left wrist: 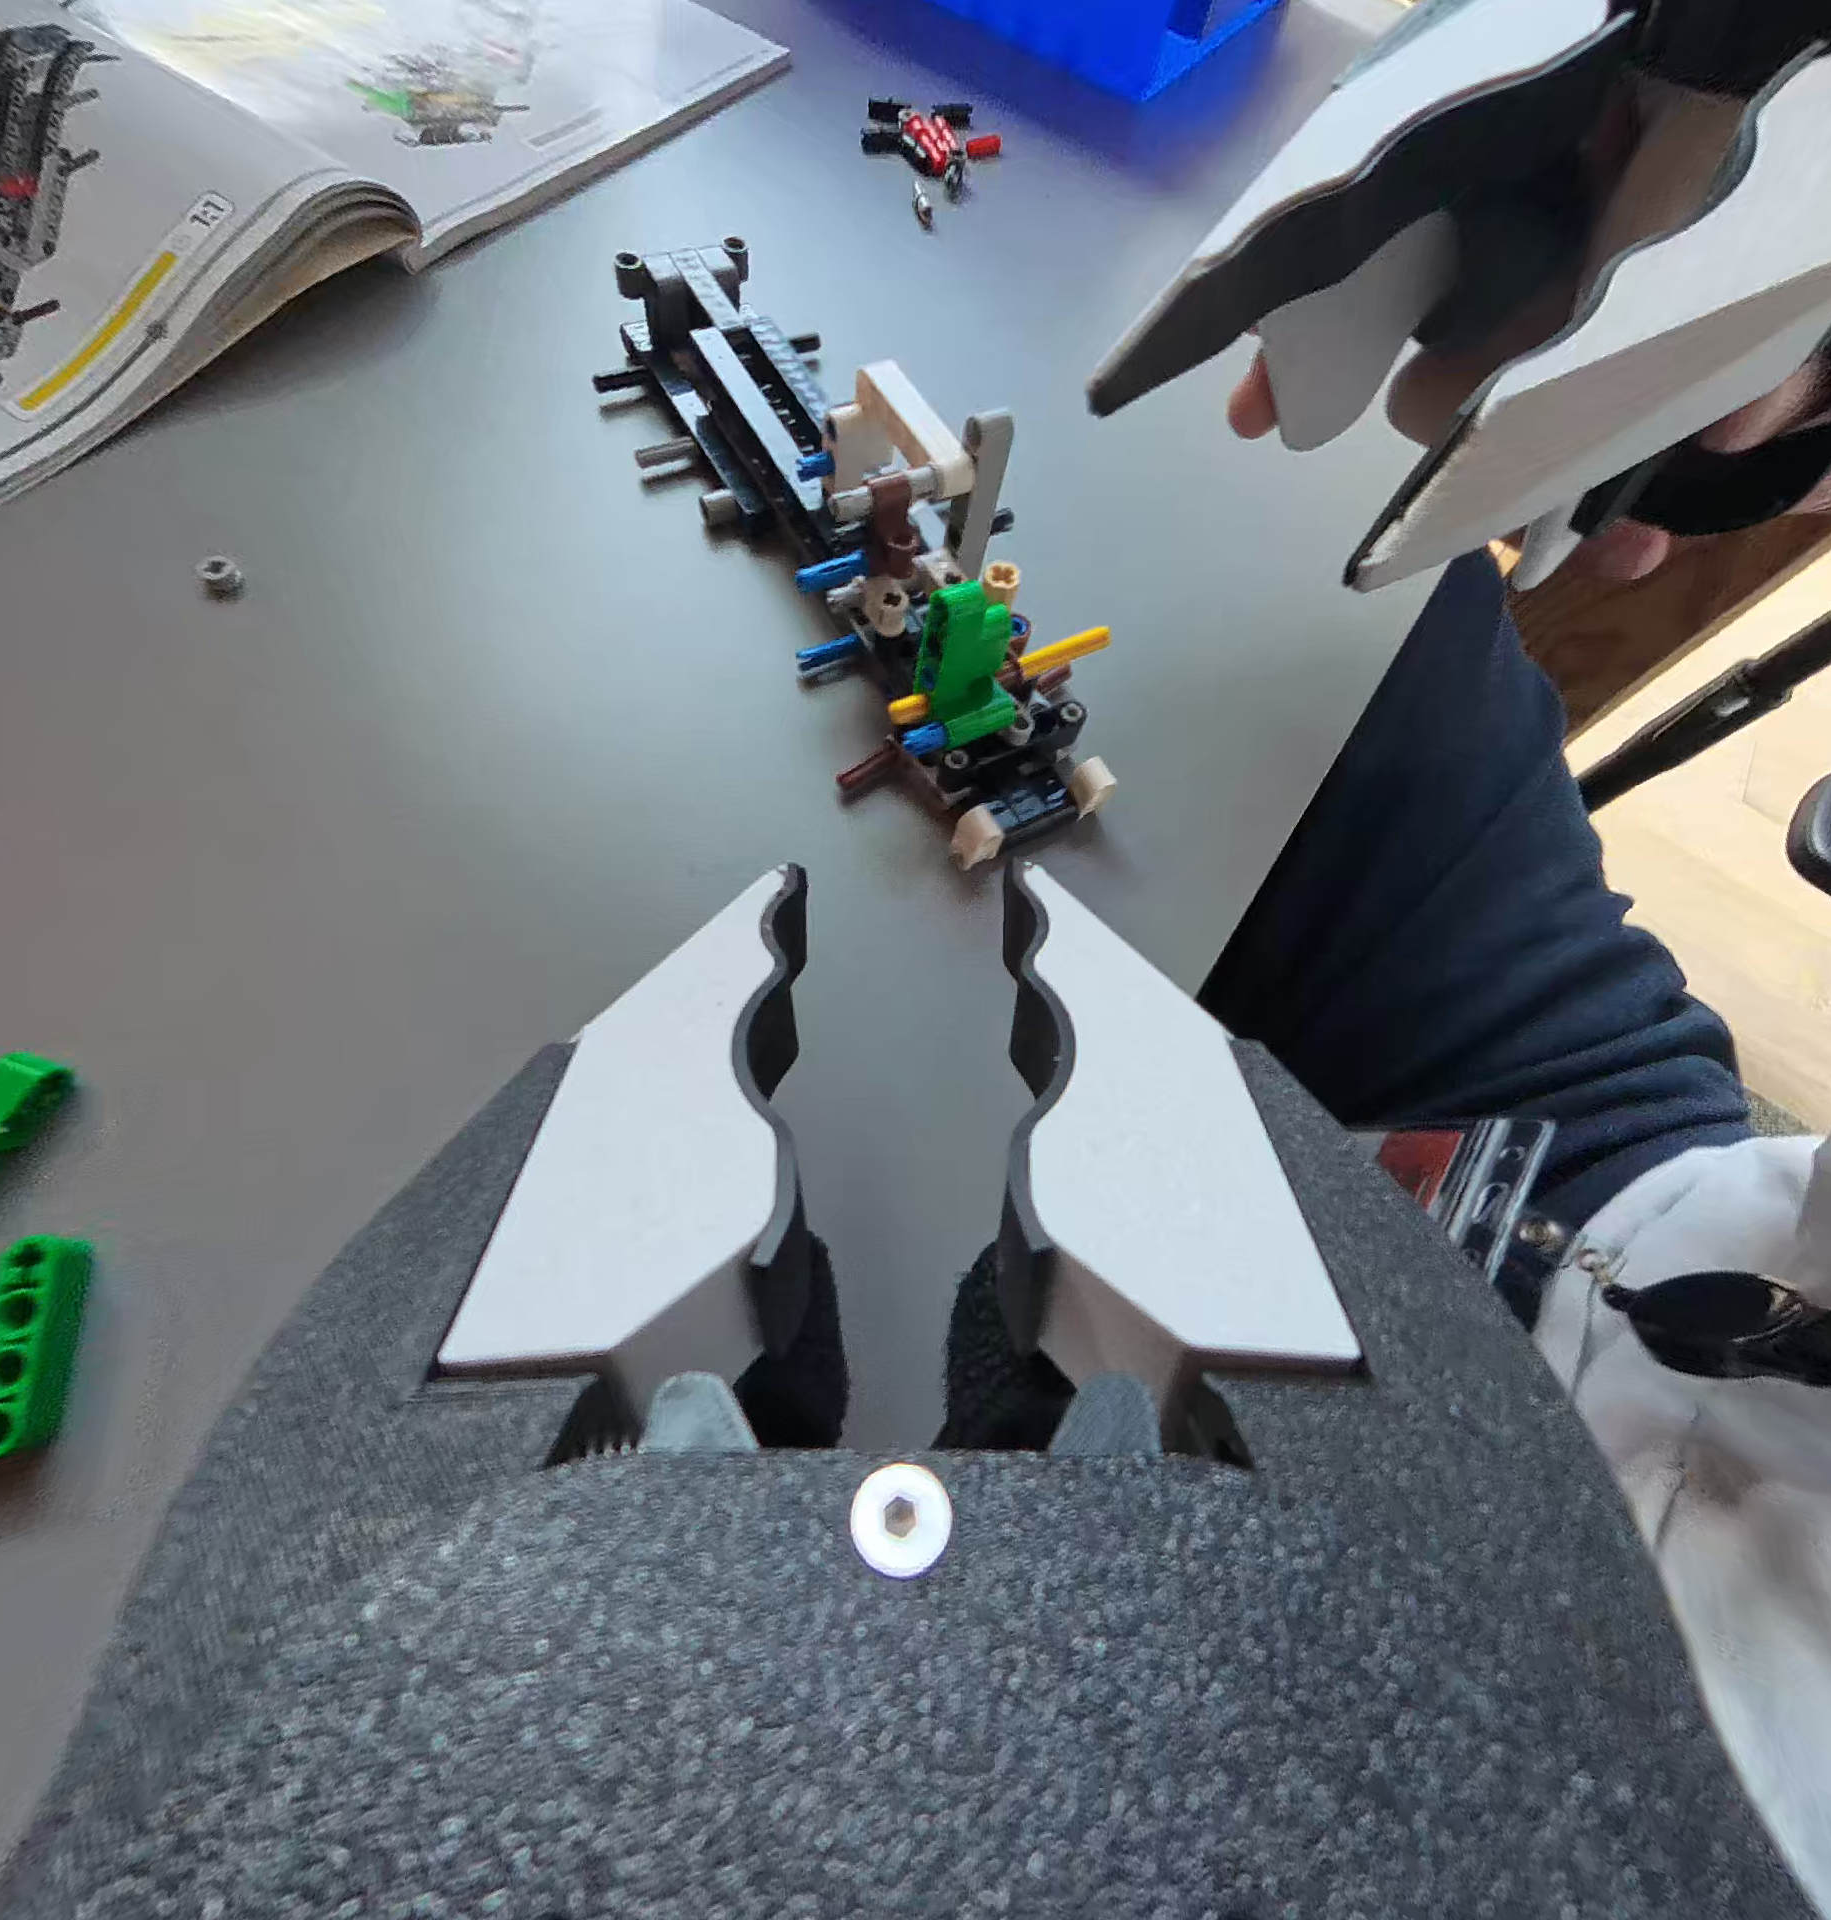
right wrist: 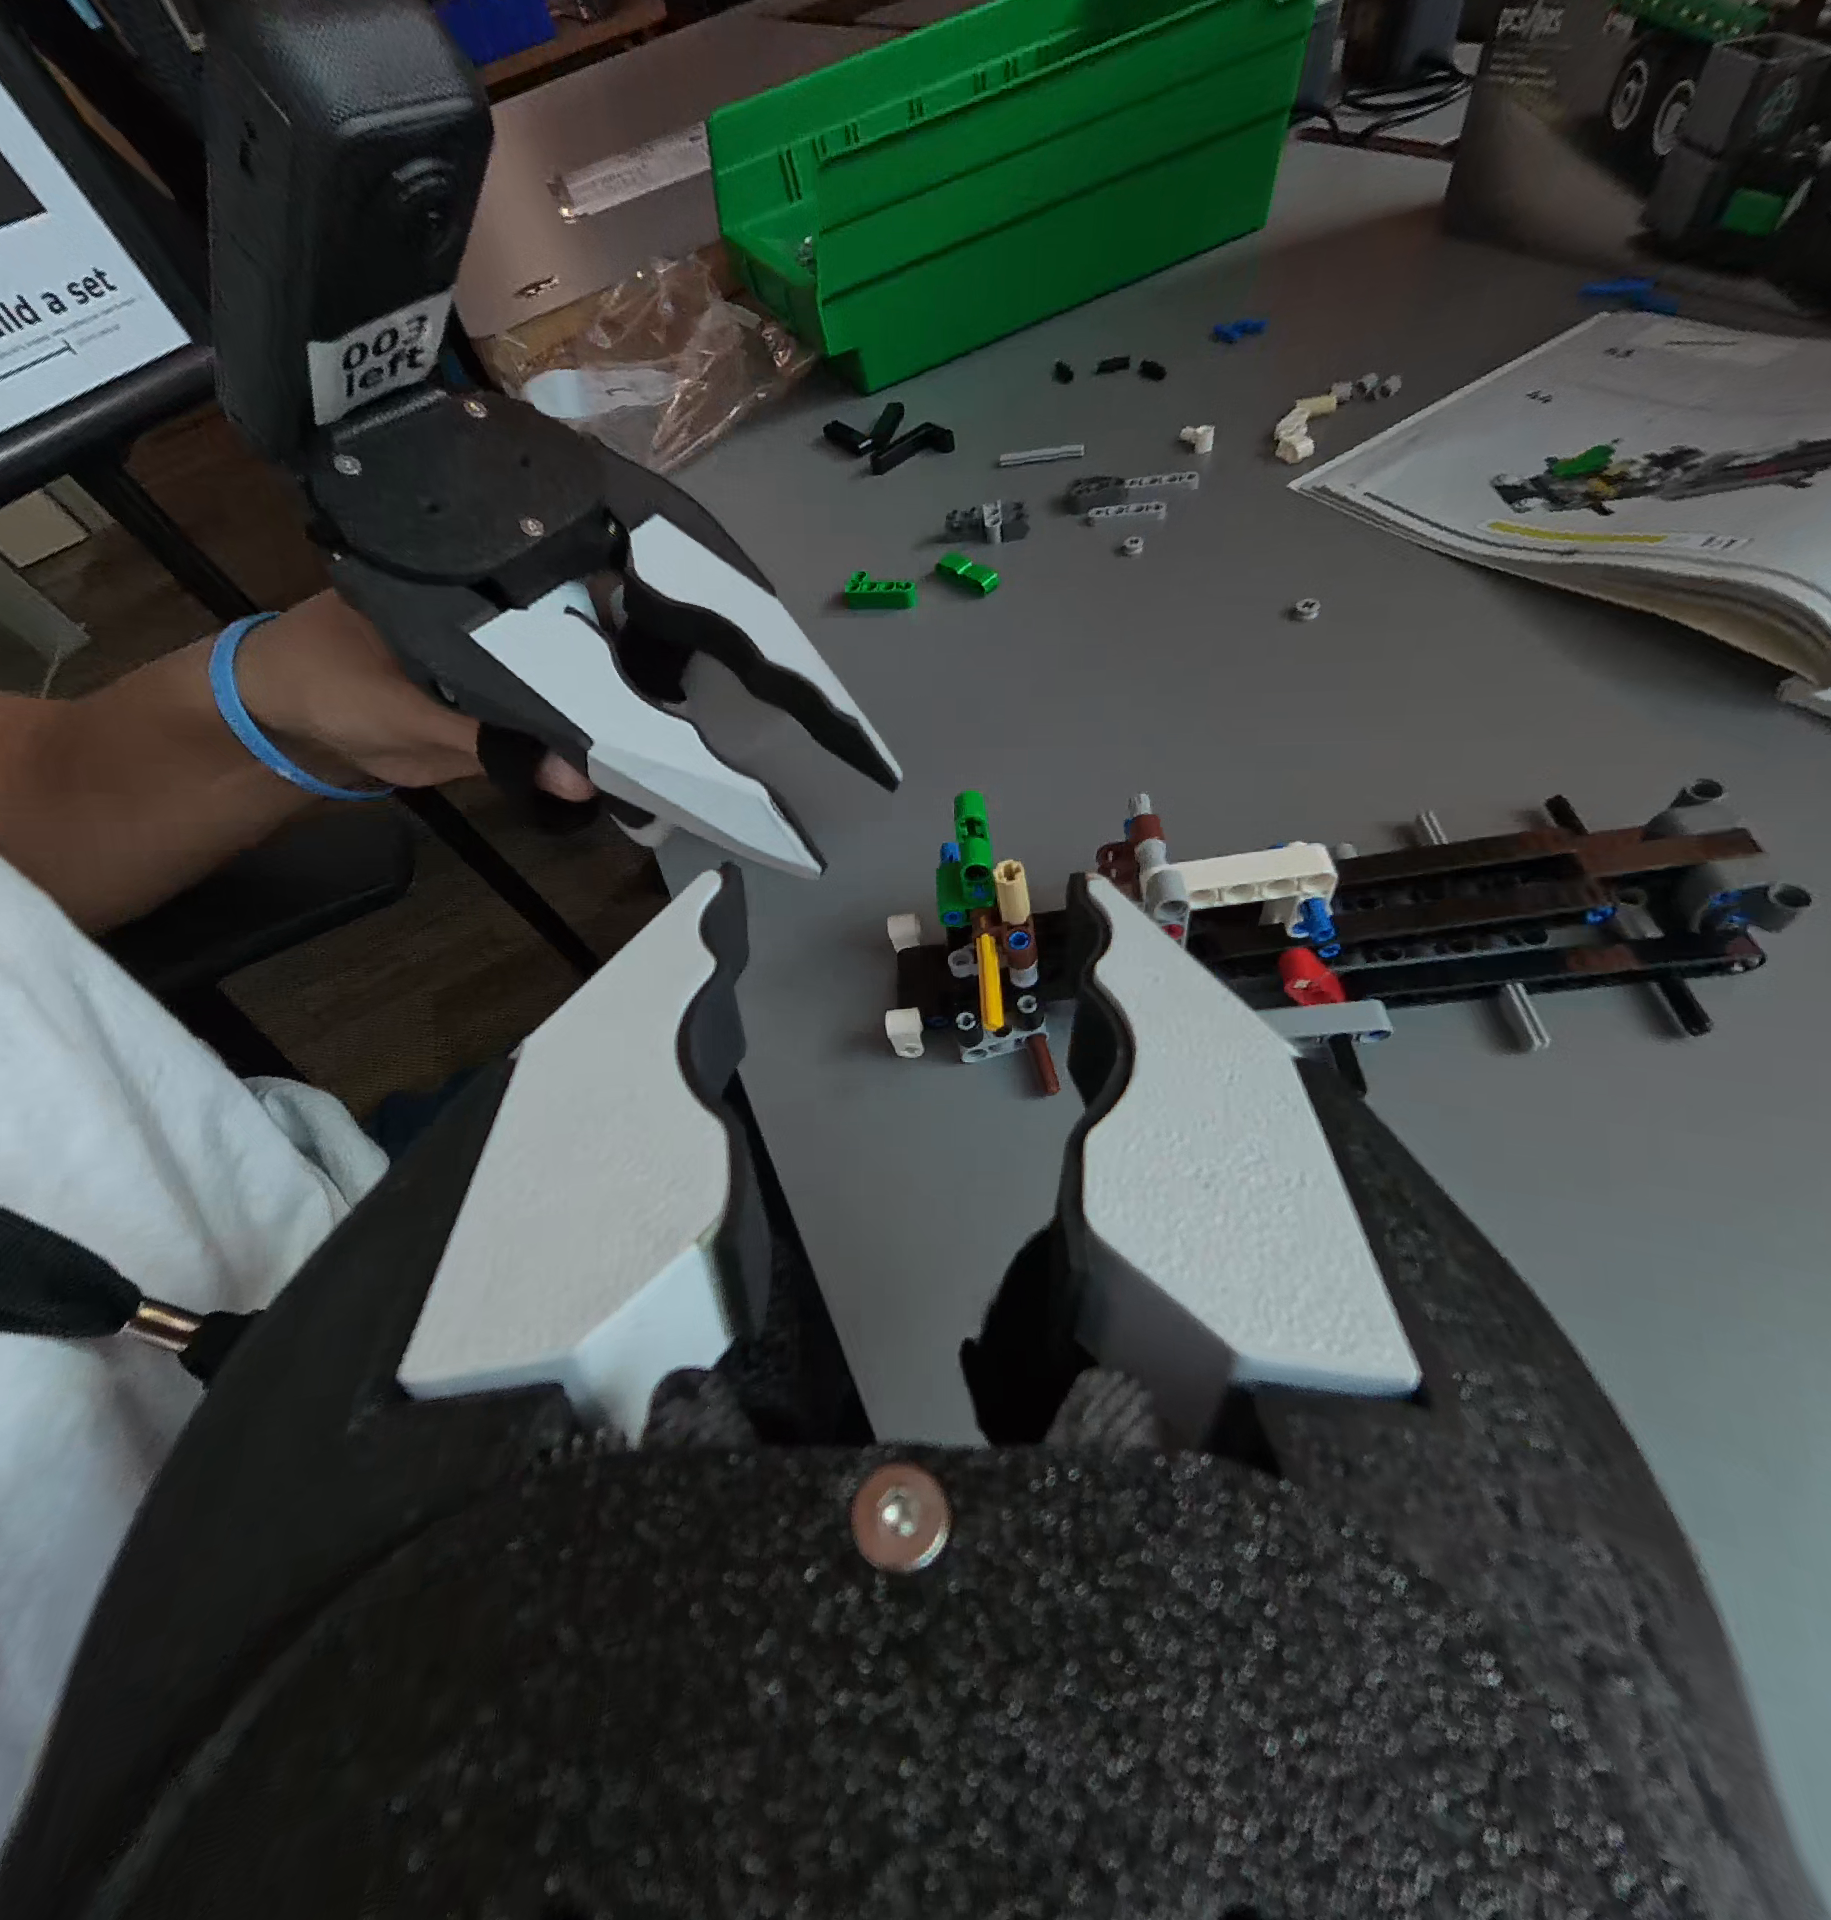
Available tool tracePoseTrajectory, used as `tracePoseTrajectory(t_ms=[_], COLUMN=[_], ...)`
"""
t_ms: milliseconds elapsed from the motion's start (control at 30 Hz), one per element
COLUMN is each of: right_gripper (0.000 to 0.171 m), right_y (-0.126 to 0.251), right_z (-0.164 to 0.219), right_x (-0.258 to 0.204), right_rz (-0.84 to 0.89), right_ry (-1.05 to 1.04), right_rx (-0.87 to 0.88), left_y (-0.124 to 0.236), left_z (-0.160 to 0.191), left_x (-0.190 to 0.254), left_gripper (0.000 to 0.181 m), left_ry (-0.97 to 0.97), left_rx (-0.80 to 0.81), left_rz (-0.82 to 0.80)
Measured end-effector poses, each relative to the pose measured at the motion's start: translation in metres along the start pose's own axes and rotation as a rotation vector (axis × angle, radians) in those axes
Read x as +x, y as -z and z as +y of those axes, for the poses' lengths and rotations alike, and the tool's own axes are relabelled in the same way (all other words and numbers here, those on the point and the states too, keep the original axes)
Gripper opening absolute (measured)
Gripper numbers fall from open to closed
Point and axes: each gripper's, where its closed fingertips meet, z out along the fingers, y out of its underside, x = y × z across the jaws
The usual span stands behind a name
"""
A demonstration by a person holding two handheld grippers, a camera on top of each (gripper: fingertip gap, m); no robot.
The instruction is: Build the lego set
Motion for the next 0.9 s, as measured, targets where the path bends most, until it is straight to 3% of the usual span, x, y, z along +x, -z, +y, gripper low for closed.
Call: tracePoseTrajectory(t_ms=[133, 267, 333, 467, 733, 900], right_gripper=[0.055, 0.053, 0.052, 0.051, 0.058, 0.061], right_y=[0.008, 0.018, 0.024, 0.028, 0.035, 0.038], right_z=[-0.003, -0.001, -0.005, -0.004, -0.017, -0.012], right_x=[0.029, 0.069, 0.081, 0.087, 0.083, 0.092], right_rz=[0.051, 0.089, 0.093, 0.097, 0.061, 0.148], right_ry=[0.101, 0.017, -0.017, -0.016, -0.036, -0.052], right_rx=[0.036, 0.040, 0.073, 0.085, 0.211, 0.225], left_y=[-0.014, -0.032, -0.039, -0.041, -0.036, -0.028], left_z=[-0.009, -0.026, -0.027, -0.030, -0.037, -0.036], left_x=[0.011, 0.010, 0.008, -0.005, -0.048, -0.057], left_gripper=[0.043, 0.044, 0.036, 0.024, 0.024, 0.026], left_ry=[-0.006, -0.013, -0.011, -0.020, -0.015, -0.063], left_rx=[0.011, 0.020, 0.006, -0.003, 0.007, 0.035], left_rz=[-0.026, -0.084, -0.086, -0.077, -0.077, -0.093])
